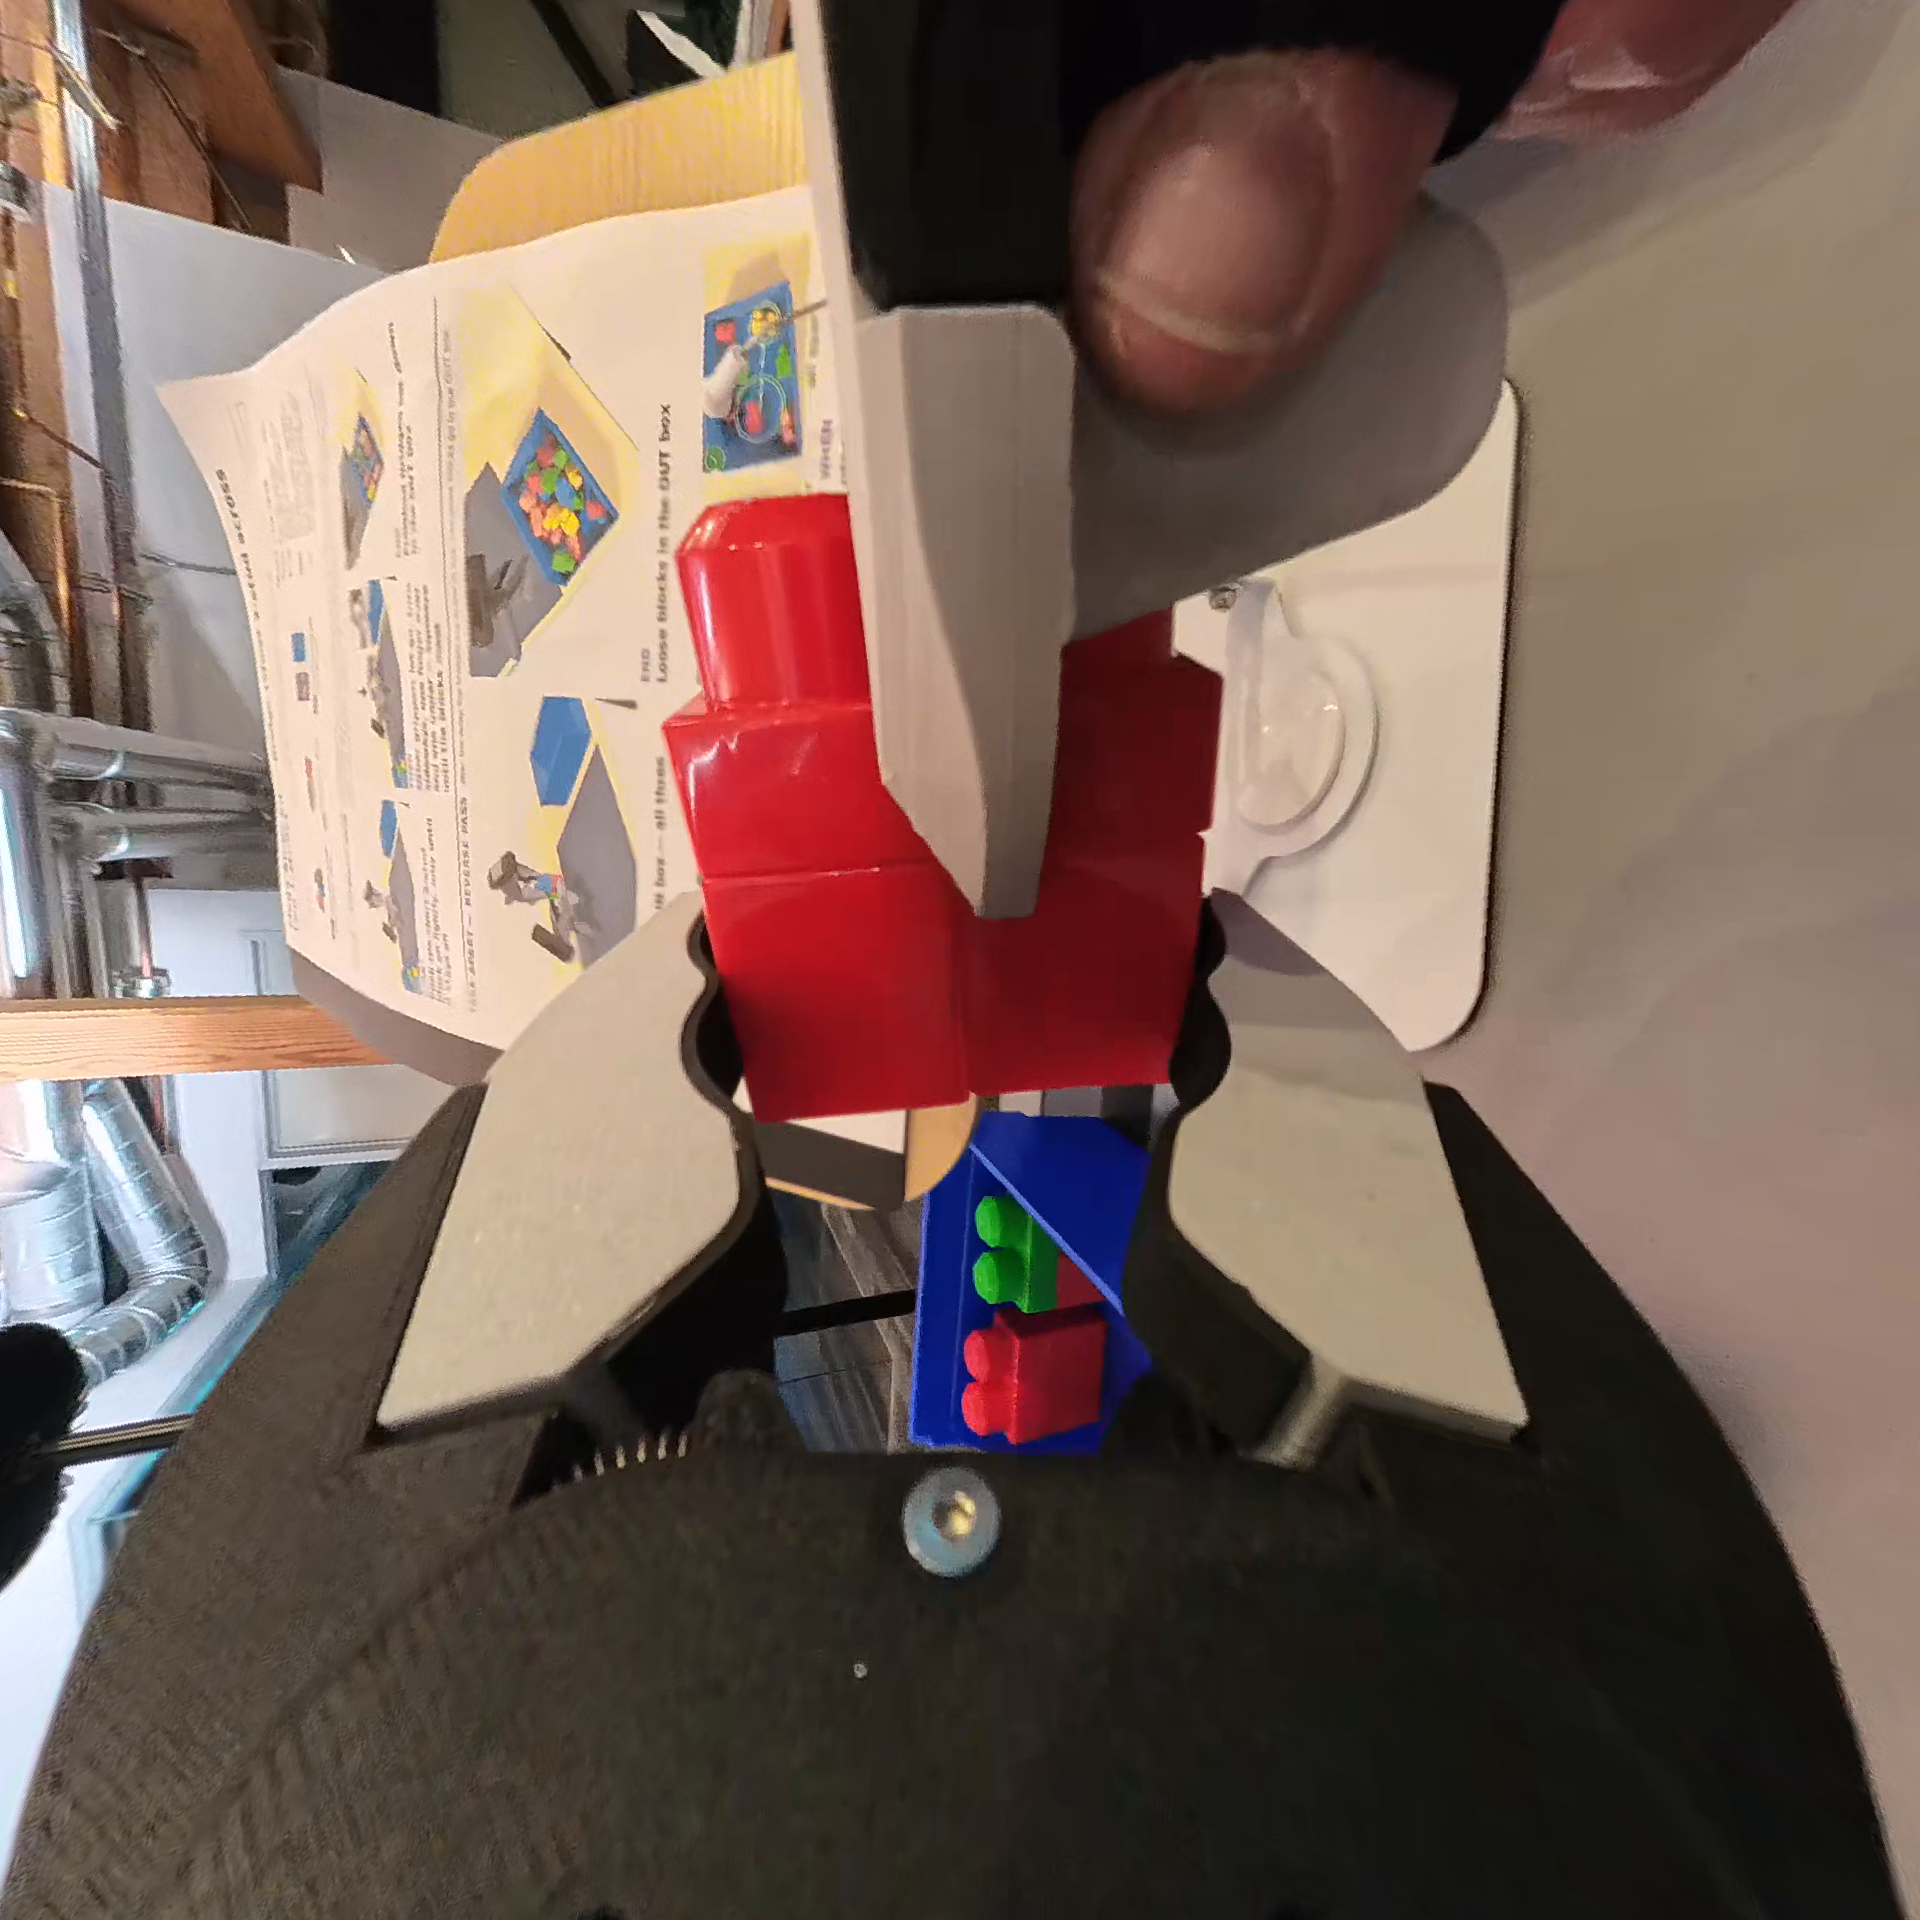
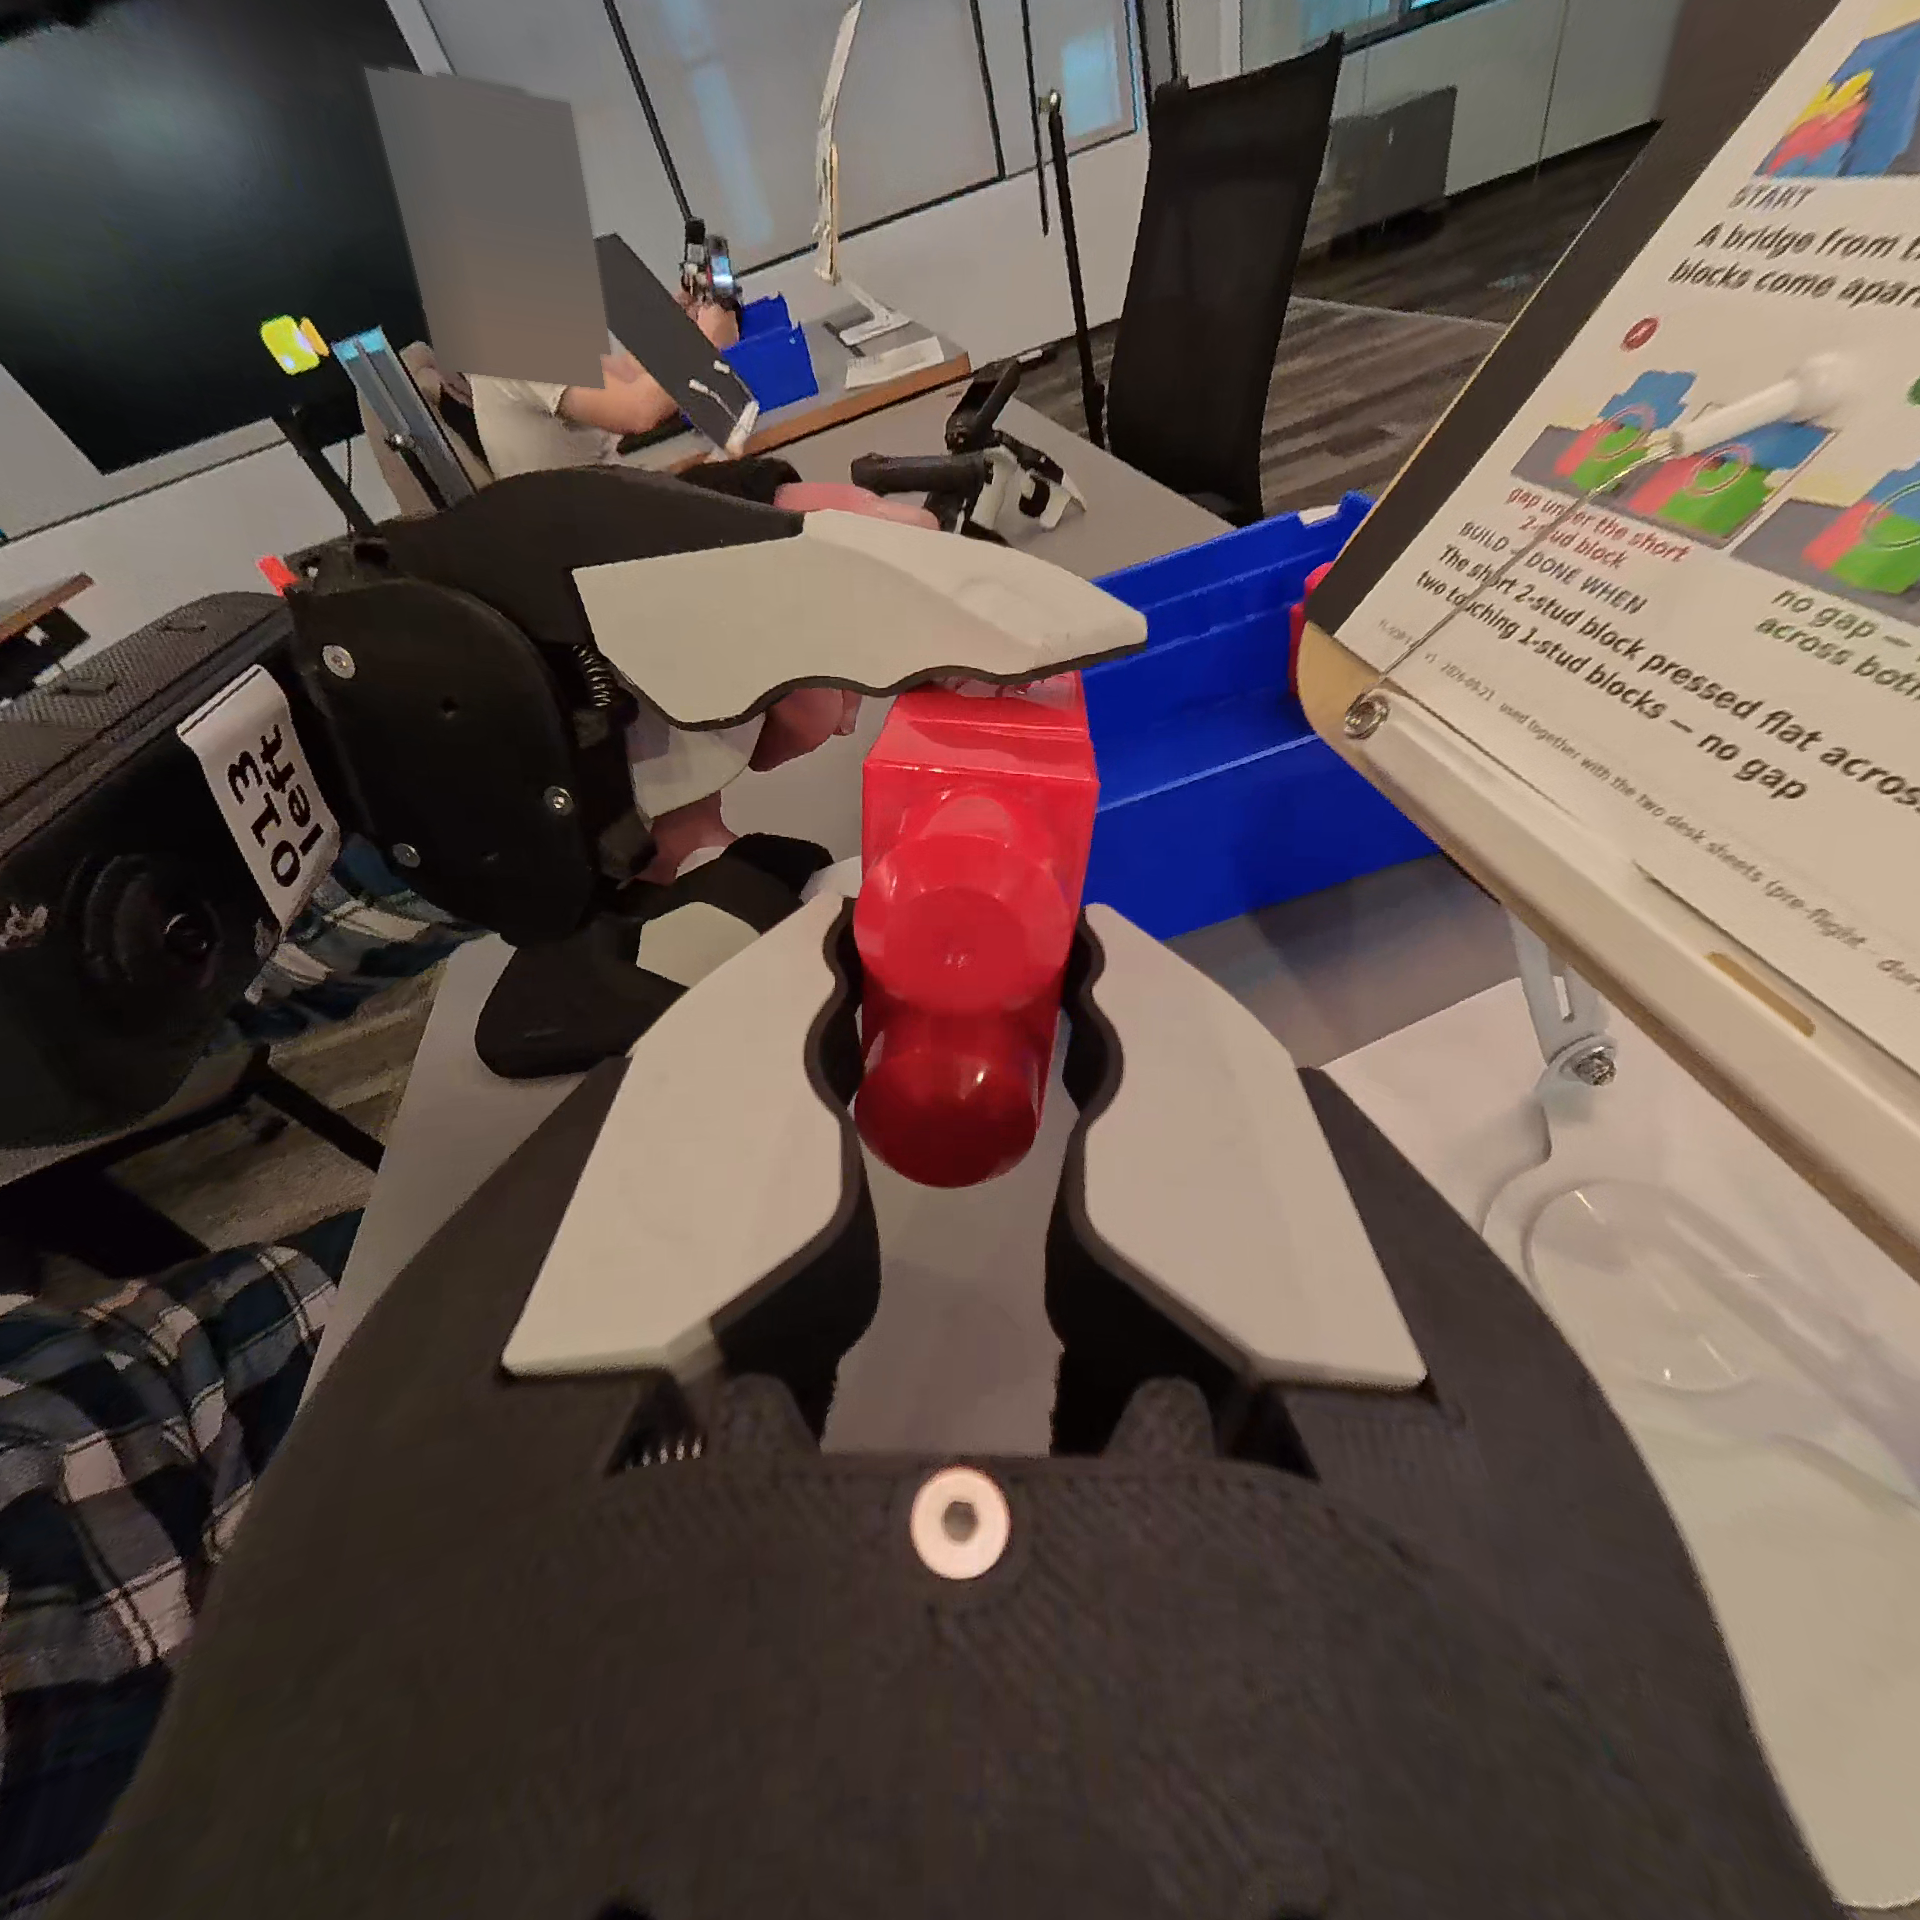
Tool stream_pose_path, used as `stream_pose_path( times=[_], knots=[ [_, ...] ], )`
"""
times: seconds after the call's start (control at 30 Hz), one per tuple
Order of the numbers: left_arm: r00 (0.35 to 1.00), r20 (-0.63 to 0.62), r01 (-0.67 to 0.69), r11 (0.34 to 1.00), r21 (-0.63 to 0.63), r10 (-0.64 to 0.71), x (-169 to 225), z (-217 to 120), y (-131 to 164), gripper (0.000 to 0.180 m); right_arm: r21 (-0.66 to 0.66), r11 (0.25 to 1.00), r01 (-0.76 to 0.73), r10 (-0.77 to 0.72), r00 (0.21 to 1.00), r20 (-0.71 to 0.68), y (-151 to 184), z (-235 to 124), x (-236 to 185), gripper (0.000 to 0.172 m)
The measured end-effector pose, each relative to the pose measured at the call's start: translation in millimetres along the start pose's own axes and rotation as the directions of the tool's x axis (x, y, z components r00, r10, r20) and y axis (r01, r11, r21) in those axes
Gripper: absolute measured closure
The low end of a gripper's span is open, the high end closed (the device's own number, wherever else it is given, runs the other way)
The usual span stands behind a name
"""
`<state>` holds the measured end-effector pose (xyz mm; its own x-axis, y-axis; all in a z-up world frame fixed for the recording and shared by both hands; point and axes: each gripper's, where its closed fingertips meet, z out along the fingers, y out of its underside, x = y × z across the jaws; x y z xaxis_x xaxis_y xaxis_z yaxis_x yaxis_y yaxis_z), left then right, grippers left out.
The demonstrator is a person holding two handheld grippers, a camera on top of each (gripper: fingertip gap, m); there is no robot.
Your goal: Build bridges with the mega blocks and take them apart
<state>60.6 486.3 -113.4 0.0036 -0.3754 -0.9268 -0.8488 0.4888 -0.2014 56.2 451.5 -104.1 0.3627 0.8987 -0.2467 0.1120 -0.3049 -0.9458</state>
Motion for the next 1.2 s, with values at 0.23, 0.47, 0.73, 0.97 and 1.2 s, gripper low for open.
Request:
stream_pose_path(
  times=[0.23, 0.47, 0.73, 0.97, 1.2],
  knots=[
    [1.000, -0.011, -0.012, 1.000, -0.021, 0.012, 12.7, -9.8, 12.9, 0.099, -0.050, 0.999, 0.011, -0.009, 1.000, 0.029, 12.1, 12.1, -7.8, 0.134],
    [0.999, 0.003, 0.044, 0.995, -0.086, -0.044, -0.4, -34.0, 59.4, 0.102, 0.003, 0.999, 0.034, -0.034, 0.999, -0.024, -8.2, -16.1, 11.4, 0.135],
    [0.995, -0.026, 0.093, 0.991, -0.100, -0.096, 8.8, -34.9, 67.4, 0.102, -0.044, 0.988, 0.150, -0.156, 0.934, -0.322, -41.4, -107.0, 65.5, 0.134],
    [0.990, -0.022, 0.138, 0.987, -0.088, -0.140, 10.4, -41.1, 66.0, 0.102, -0.127, 0.991, -0.041, -0.052, 0.755, -0.654, -7.6, -228.4, 164.0, 0.135],
    [0.987, -0.046, 0.147, 0.986, -0.078, -0.151, 19.4, -39.8, 61.6, 0.102, -0.109, 0.937, -0.332, 0.144, 0.650, -0.746, 68.3, -286.0, 224.2, 0.134]
  ],
)
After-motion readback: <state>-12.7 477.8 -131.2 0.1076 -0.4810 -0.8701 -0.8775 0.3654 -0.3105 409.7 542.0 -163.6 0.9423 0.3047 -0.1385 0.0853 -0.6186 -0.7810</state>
